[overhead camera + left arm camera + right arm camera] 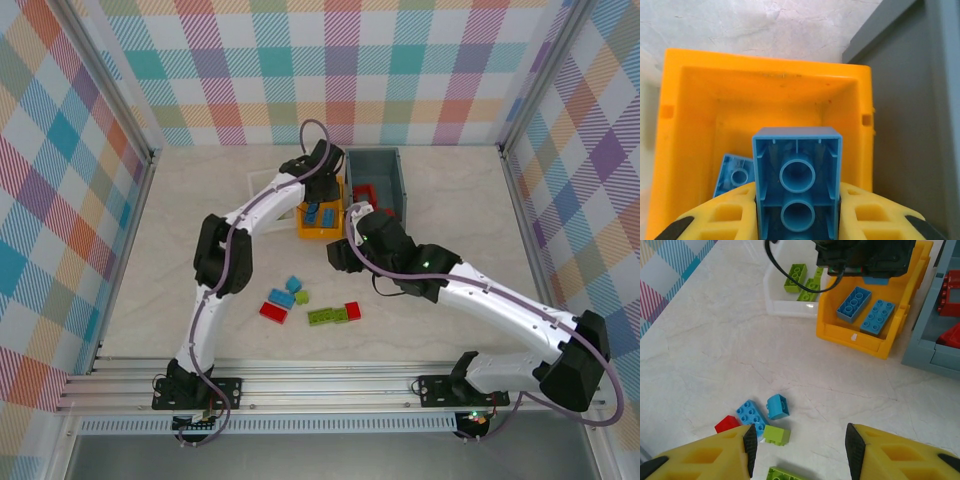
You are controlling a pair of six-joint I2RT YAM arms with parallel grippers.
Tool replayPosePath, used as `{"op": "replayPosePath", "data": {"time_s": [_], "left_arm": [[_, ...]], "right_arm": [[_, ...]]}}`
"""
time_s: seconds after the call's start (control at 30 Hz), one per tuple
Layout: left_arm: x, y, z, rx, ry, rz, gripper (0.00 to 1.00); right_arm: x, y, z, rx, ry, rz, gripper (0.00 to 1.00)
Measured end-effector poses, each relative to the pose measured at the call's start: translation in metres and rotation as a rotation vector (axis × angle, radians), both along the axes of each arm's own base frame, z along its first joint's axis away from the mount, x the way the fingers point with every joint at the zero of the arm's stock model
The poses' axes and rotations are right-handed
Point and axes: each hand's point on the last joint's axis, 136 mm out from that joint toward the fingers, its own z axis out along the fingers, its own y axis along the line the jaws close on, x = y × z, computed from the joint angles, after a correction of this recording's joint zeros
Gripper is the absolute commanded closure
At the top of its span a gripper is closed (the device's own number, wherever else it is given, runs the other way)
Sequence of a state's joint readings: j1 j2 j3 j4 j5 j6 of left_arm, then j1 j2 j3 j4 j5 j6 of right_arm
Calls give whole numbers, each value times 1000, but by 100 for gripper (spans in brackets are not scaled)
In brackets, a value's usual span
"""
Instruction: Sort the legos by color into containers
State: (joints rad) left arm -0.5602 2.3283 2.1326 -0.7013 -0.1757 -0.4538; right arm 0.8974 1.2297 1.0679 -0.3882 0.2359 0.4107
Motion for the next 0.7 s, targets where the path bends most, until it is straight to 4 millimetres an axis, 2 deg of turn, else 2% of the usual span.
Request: {"op": "replayPosePath", "data": {"time_s": [0.13,0.23,0.4,0.7], "left_arm": [[3,4,-20,27,38,7,81],[3,8,-27,39,58,13,78],[0,10,-30,46,69,10,59],[-11,13,-30,47,93,-2,53]], "right_arm": [[2,0,3,6,-9,-10,47],[2,0,3,9,-7,-14,47],[2,0,2,17,1,-22,44],[2,-1,2,15,2,-22,42]]}}
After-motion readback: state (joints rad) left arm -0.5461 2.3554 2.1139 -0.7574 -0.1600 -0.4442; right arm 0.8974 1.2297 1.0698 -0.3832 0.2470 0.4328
